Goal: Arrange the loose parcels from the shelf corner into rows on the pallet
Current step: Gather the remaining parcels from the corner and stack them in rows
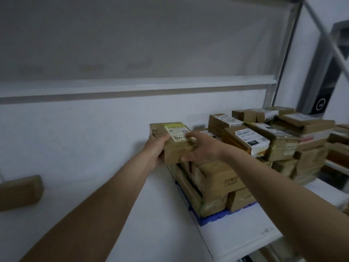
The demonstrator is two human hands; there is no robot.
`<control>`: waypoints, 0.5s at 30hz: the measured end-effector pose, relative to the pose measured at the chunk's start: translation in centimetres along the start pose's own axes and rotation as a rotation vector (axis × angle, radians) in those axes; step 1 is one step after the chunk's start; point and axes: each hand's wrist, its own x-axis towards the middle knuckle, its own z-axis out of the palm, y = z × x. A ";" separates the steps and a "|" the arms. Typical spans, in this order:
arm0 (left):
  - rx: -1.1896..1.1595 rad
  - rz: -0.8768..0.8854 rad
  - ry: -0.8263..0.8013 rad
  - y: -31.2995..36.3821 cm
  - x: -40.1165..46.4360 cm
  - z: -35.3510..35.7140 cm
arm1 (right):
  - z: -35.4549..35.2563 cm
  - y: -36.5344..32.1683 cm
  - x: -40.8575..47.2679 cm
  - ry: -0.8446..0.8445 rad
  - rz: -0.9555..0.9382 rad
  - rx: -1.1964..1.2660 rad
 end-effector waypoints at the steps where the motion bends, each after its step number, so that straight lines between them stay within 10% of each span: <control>1: 0.039 0.007 -0.058 0.0 0.1 1.1 | -1.0 0.9 0.2 0.013 0.009 -0.017; 15: 0.734 0.193 -0.030 -1.7 6.0 12.4 | -8.1 8.7 6.4 -0.063 0.004 -0.419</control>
